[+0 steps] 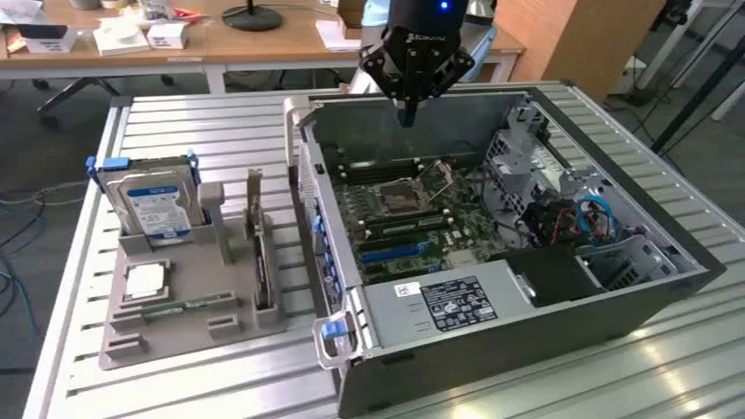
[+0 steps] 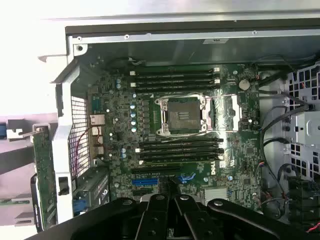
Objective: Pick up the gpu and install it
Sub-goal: 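Reach for the gpu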
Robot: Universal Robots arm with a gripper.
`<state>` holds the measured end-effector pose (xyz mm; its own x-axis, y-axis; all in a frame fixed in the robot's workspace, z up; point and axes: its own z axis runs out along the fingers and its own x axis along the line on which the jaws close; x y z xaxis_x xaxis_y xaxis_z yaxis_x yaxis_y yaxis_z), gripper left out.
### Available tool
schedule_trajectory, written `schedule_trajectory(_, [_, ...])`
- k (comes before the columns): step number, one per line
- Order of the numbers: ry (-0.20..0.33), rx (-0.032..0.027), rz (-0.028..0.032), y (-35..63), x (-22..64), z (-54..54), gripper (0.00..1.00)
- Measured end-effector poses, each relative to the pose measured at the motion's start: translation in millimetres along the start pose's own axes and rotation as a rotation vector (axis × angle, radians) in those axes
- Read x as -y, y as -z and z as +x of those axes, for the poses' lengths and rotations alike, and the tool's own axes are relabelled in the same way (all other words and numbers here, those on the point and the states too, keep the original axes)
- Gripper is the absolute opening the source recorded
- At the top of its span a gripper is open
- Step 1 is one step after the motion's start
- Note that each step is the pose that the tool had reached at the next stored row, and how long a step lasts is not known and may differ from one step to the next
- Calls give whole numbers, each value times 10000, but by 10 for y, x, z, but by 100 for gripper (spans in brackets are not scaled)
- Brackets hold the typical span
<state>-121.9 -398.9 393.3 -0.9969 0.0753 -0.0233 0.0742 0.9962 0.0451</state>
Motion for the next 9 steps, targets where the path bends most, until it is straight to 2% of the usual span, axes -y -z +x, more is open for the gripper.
schedule_trajectory(9, [-1, 0, 0, 0, 0, 5, 10])
